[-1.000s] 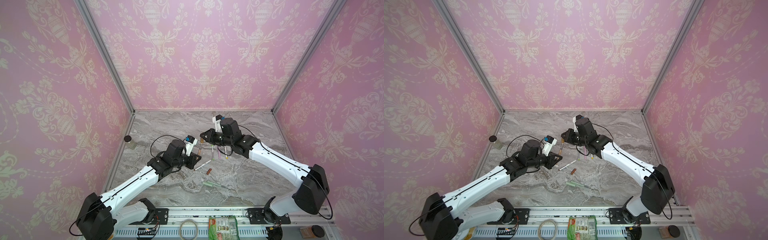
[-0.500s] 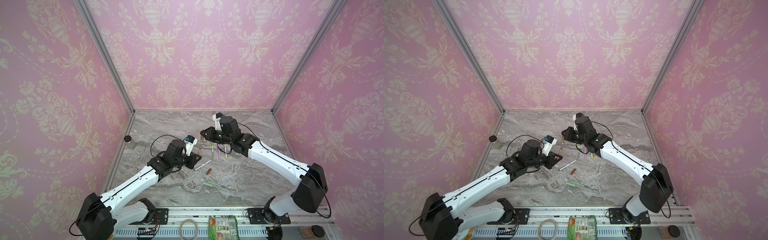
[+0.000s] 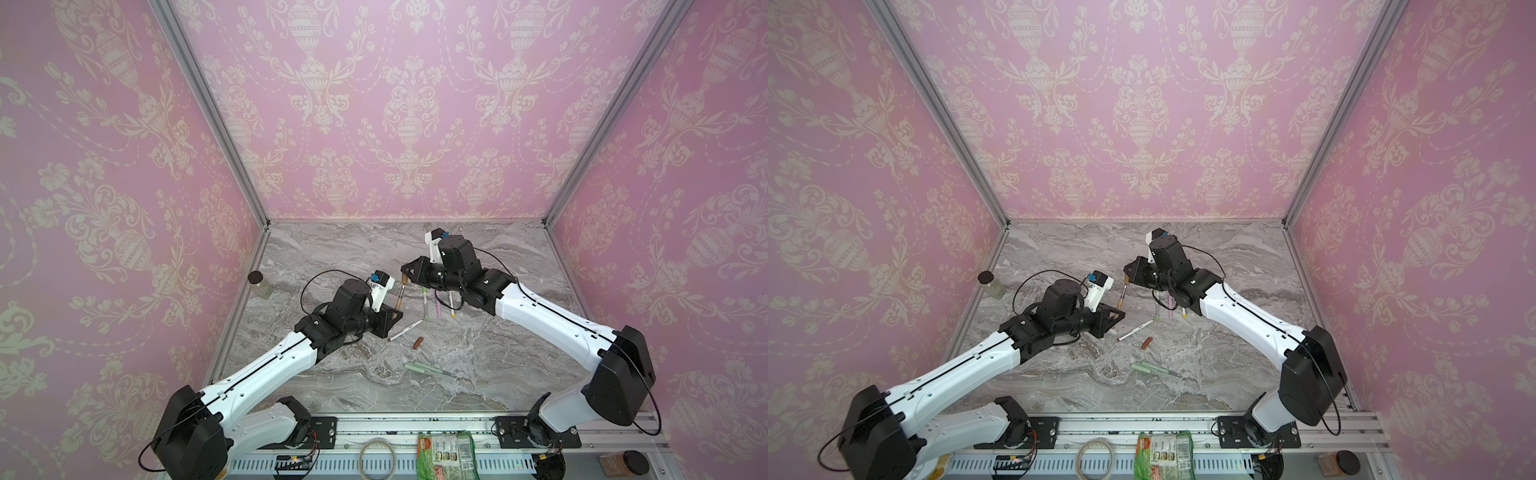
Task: Insert the pens into the pen caps
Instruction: 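Lower the brown cap down onto the pen nib with the right gripper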
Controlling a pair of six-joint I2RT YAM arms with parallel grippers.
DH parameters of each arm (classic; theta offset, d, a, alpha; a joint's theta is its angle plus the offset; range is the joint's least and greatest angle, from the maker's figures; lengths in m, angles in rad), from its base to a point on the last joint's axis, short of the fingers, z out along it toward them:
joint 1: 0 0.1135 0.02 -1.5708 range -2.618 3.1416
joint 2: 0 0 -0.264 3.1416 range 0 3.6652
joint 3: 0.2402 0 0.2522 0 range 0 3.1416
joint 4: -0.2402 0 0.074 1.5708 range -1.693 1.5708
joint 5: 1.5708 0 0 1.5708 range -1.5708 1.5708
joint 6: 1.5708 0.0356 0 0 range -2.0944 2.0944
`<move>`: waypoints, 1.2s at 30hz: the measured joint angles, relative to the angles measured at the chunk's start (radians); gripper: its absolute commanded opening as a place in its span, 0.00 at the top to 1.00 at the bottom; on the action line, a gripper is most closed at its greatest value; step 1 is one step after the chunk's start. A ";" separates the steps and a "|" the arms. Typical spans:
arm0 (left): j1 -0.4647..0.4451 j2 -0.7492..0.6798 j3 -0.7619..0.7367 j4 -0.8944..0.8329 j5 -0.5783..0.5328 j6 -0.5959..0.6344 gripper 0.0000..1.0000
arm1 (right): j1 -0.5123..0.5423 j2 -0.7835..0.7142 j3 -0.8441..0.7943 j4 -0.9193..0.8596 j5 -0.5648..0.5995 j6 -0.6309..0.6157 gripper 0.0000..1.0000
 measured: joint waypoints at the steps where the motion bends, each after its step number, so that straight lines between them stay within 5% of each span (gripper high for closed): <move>1: 0.000 0.000 -0.001 0.000 0.000 0.000 1.00 | 0.002 -0.002 -0.003 0.000 -0.002 0.000 1.00; 36: -0.013 0.008 -0.068 0.106 0.004 -0.134 1.00 | 0.063 -0.050 -0.166 0.188 0.101 0.057 1.00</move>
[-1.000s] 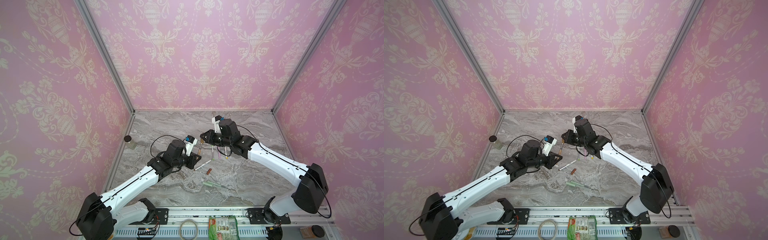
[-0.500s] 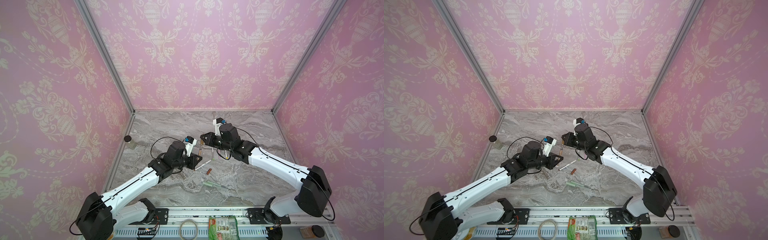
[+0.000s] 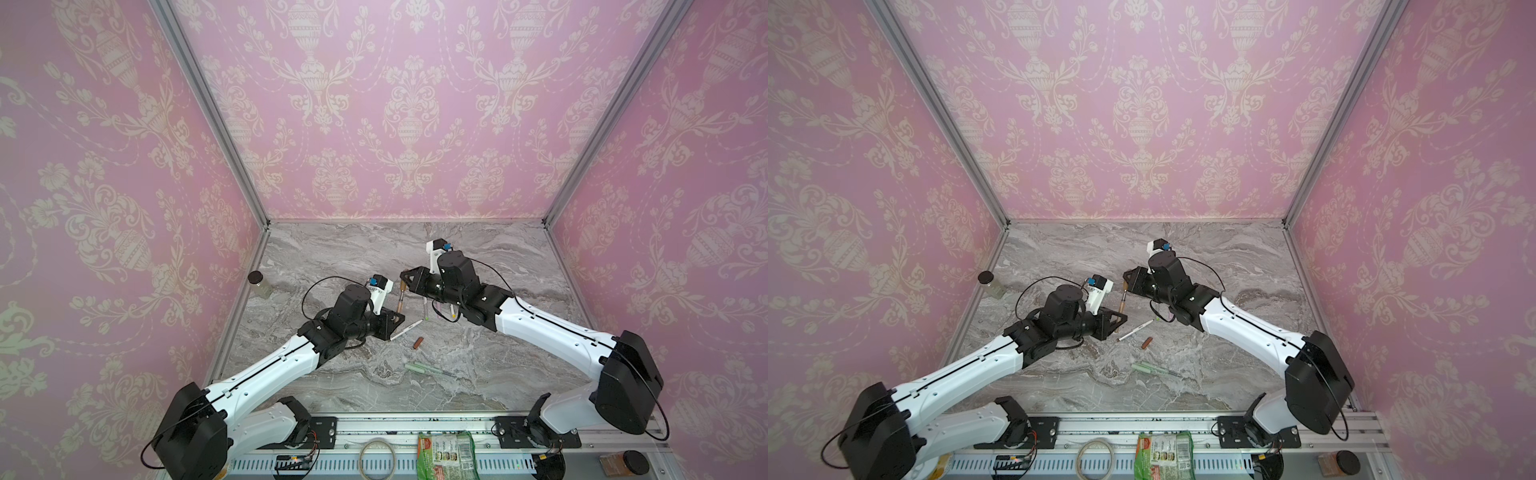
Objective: Insert the pens into the pen caps
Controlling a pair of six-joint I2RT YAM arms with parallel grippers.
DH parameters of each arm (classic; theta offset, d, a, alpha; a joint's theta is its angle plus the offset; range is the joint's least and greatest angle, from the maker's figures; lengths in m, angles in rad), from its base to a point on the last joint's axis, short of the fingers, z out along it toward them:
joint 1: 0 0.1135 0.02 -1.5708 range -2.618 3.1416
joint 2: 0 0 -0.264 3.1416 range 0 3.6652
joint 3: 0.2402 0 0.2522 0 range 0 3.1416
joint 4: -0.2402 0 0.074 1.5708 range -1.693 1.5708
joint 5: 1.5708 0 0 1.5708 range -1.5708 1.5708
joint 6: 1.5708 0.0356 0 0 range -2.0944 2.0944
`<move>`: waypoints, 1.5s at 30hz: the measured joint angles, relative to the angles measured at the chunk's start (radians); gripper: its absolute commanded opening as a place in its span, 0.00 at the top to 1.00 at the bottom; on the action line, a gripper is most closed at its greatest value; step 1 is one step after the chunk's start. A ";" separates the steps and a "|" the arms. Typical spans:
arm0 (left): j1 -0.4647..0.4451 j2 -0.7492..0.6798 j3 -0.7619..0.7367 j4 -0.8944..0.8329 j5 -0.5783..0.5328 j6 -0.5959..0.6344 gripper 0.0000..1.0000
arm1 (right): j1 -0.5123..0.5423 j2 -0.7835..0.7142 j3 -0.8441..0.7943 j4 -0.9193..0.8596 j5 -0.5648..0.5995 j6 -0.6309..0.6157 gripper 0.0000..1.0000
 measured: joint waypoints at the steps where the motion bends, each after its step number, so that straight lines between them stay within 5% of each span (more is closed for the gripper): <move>1: 0.000 0.005 0.000 0.000 0.000 0.000 1.00 | 0.000 0.000 -0.005 0.004 0.003 0.001 1.00; 45: -0.008 0.029 0.013 -0.024 -0.008 0.003 1.00 | 0.003 -0.034 -0.073 0.062 -0.002 -0.103 1.00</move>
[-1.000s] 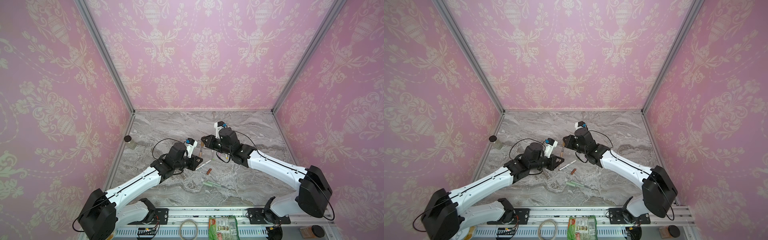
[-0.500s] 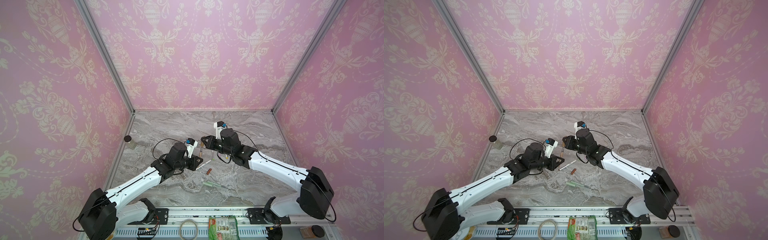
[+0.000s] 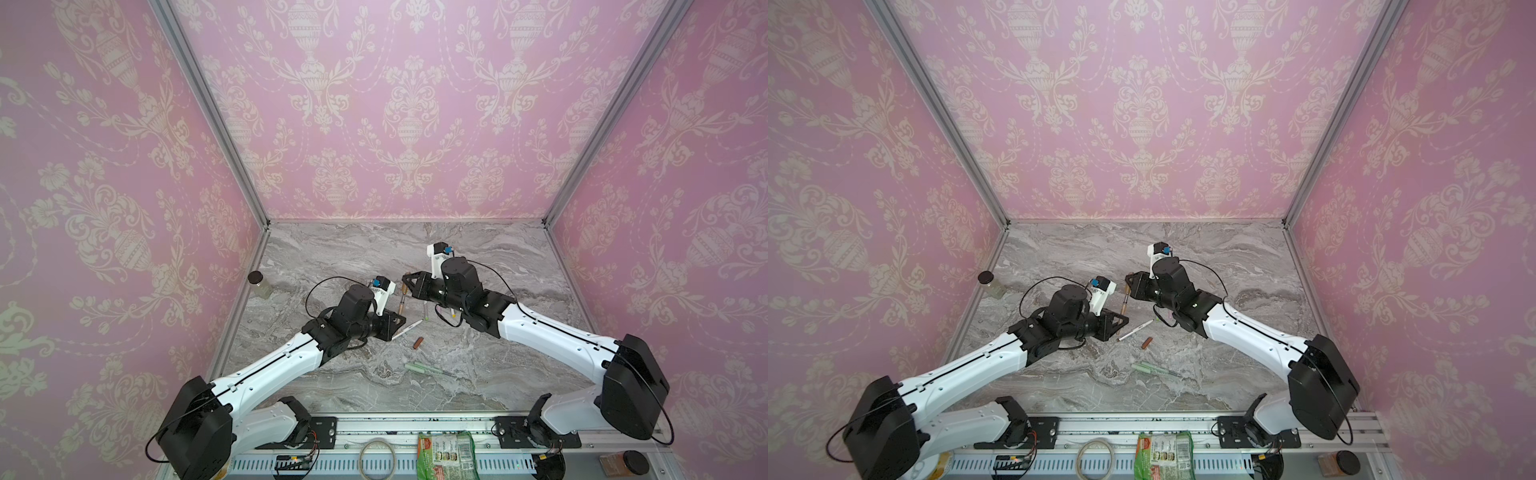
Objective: Insert the pens into the pen caps
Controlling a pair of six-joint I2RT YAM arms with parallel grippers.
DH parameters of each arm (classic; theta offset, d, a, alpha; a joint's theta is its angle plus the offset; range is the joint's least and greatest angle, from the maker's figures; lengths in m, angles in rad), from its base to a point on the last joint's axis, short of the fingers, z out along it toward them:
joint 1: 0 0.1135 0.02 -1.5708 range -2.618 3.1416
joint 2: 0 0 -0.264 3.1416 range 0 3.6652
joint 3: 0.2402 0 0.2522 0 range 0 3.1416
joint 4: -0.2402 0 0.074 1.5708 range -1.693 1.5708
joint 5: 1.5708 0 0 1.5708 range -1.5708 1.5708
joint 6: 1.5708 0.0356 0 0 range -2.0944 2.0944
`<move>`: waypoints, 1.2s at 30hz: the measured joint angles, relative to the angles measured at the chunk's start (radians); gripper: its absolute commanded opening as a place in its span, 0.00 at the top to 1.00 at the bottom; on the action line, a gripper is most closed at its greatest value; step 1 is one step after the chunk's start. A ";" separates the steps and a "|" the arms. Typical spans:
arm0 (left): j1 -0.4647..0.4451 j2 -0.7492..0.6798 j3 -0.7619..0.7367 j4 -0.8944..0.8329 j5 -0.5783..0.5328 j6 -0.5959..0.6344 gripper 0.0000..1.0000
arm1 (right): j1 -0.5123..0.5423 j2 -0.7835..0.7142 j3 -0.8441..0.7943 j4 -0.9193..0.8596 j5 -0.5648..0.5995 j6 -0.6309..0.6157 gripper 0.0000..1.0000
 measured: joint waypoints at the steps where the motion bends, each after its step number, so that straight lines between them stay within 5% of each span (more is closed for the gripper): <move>1: 0.000 0.000 0.000 -0.003 0.000 0.000 1.00 | 0.000 0.000 0.001 -0.005 -0.001 -0.005 1.00; 25: 0.018 -0.027 0.011 -0.009 -0.048 0.008 1.00 | 0.008 0.039 0.022 -0.012 -0.097 0.020 1.00; 36: 0.095 0.073 0.042 -0.005 -0.014 0.134 1.00 | 0.005 0.121 0.050 0.004 -0.066 0.017 1.00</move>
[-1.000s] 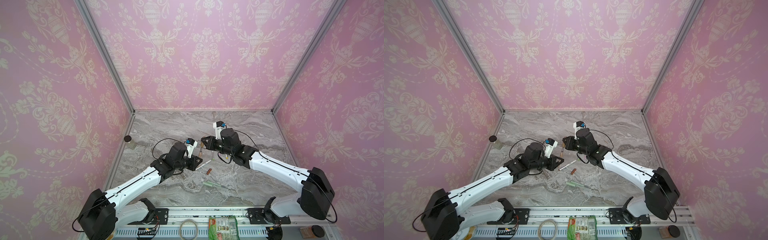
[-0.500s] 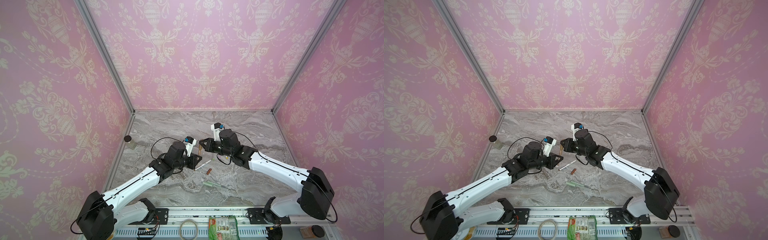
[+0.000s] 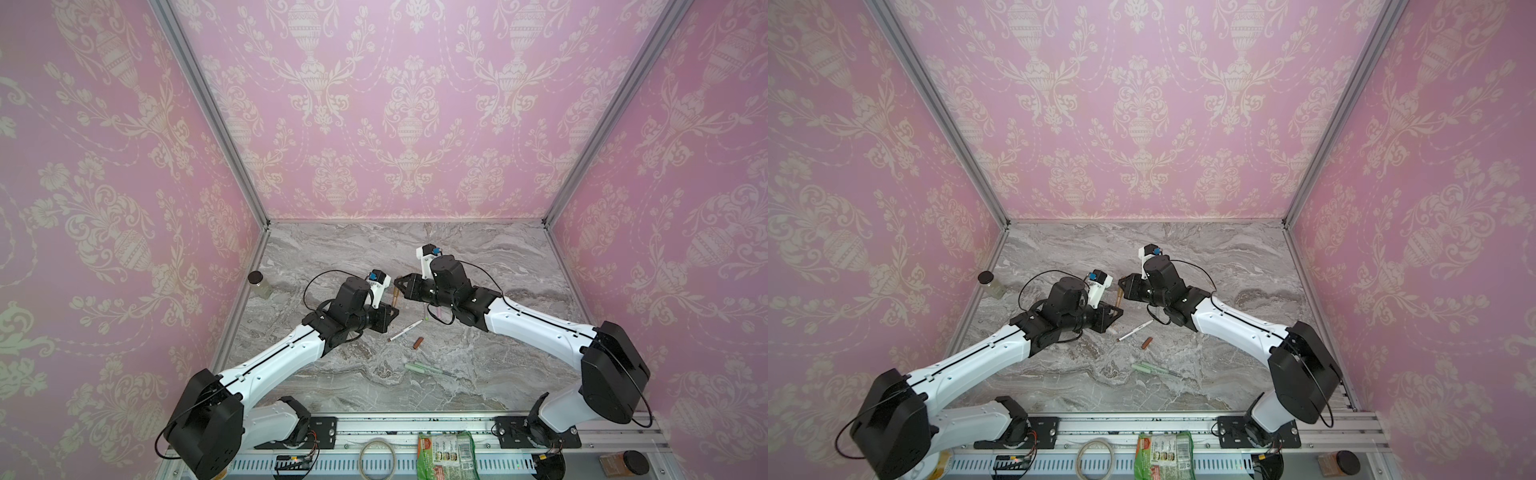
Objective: Insert the pens into the pen caps
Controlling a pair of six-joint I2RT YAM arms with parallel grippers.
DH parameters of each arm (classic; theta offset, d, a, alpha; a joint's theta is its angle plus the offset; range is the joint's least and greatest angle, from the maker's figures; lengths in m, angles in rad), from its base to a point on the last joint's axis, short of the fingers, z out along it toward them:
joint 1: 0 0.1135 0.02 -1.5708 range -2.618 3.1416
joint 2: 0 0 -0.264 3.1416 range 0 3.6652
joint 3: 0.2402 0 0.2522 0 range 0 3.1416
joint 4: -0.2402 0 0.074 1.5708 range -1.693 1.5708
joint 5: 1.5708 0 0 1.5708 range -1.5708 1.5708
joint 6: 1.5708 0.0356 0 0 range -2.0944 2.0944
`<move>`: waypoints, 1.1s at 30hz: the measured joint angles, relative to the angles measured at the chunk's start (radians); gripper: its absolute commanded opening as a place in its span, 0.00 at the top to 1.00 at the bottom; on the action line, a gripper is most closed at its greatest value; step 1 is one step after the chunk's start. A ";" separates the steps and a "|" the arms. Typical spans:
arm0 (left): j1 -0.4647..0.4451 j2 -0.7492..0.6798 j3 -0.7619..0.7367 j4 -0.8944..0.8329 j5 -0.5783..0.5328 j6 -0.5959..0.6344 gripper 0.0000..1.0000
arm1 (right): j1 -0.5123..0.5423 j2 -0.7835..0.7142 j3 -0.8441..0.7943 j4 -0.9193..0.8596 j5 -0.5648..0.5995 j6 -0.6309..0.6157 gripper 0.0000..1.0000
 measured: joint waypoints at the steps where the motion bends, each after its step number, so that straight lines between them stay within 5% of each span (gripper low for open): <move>1: 0.005 0.008 0.003 0.001 0.000 0.008 1.00 | 0.000 0.006 0.000 0.008 0.005 0.000 1.00; 12: 0.028 0.075 0.005 0.028 -0.065 0.089 1.00 | 0.000 0.094 -0.023 0.140 0.024 0.042 1.00; 23: 0.024 0.042 0.003 0.120 -0.063 0.084 1.00 | -0.037 0.021 0.046 0.023 0.006 0.024 1.00; 25: 0.023 0.018 -0.007 0.164 -0.051 0.063 1.00 | -0.052 -0.005 0.074 -0.018 -0.018 0.008 0.94; 30: 0.024 -0.020 -0.070 0.290 -0.045 -0.050 1.00 | -0.067 -0.055 0.129 -0.142 -0.080 -0.029 0.62; 33: 0.058 -0.018 -0.081 0.294 -0.087 -0.121 1.00 | -0.066 -0.094 0.136 -0.212 -0.101 -0.048 0.54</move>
